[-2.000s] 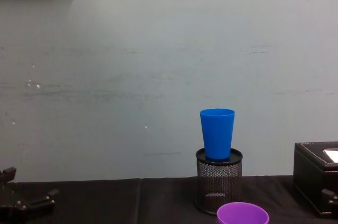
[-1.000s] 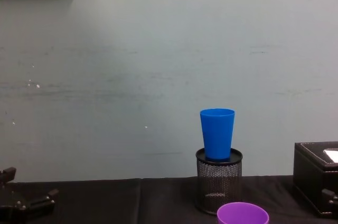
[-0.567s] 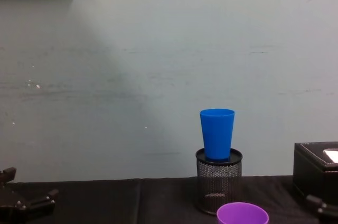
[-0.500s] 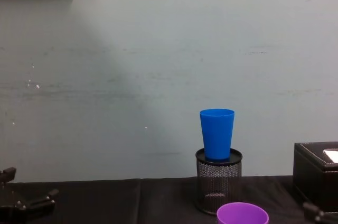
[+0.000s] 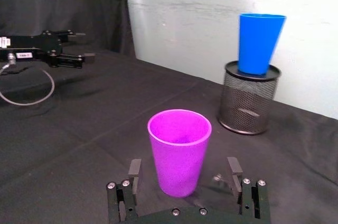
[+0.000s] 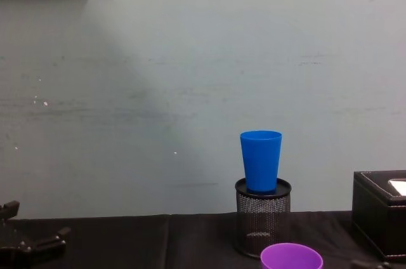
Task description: Pick up one cup with a gripper and tap it against the other cup.
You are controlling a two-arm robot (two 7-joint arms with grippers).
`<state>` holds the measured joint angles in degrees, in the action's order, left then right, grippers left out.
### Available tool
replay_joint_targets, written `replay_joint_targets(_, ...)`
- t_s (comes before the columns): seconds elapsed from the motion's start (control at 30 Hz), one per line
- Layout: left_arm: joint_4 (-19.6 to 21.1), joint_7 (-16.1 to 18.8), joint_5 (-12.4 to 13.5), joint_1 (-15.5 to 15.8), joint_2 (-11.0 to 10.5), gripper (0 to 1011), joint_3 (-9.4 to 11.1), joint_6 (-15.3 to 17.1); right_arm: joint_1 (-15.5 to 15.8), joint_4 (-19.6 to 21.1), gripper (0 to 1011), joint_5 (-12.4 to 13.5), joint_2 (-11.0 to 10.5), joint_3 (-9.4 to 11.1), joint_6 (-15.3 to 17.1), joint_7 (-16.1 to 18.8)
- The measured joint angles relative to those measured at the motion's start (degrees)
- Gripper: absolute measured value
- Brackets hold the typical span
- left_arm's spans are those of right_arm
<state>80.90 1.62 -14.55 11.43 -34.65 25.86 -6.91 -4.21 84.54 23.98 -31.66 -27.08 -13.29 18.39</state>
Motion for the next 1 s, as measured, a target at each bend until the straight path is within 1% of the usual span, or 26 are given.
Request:
replay_joint_targets(0.03, 0.0, 0.0, 0.0, 0.0, 0.0, 1000, 0.0, 0.0, 0.0, 0.0, 1002, 0.0, 0.0, 0.0, 0.0, 0.0)
replay_joint_targets(0.13, 0.0, 0.0, 0.0, 0.0, 0.0, 1000, 0.0, 0.0, -1.7, -2.0, 1002, -0.6, 1.7, -0.5, 0.0, 1.2)
replay_joint_targets(0.27, 0.0, 0.0, 0.0, 0.0, 0.0, 1000, 0.0, 0.0, -3.7, -4.3, 1002, -1.3, 3.4, -0.9, 0.3, 2.1)
replay_joint_targets(0.3, 0.0, 0.0, 0.0, 0.0, 0.0, 1000, 0.0, 0.0, -4.5, -5.3, 1002, -1.5, 4.2, -0.9, 0.3, 2.5)
replay_joint_targets(0.63, 0.0, 0.0, 0.0, 0.0, 0.0, 1000, 0.0, 0.0, -8.6, -10.2, 1000, -2.4, 7.9, -1.1, 0.3, 5.0)
replay_joint_targets(0.67, 0.0, 0.0, 0.0, 0.0, 0.0, 1000, 0.0, 0.0, -8.6, -10.2, 1002, -2.4, 7.9, -1.1, 0.3, 5.0)
replay_joint_targets(0.83, 0.0, 0.0, 0.0, 0.0, 0.0, 1000, 0.0, 0.0, -9.6, -11.8, 1002, -2.8, 9.4, -0.7, 0.9, 5.3)
replay_joint_targets(1.0, 0.0, 0.0, 0.0, 0.0, 0.0, 1000, 0.0, 0.0, -9.6, -11.7, 1002, -2.8, 9.3, -0.7, 0.9, 5.3)
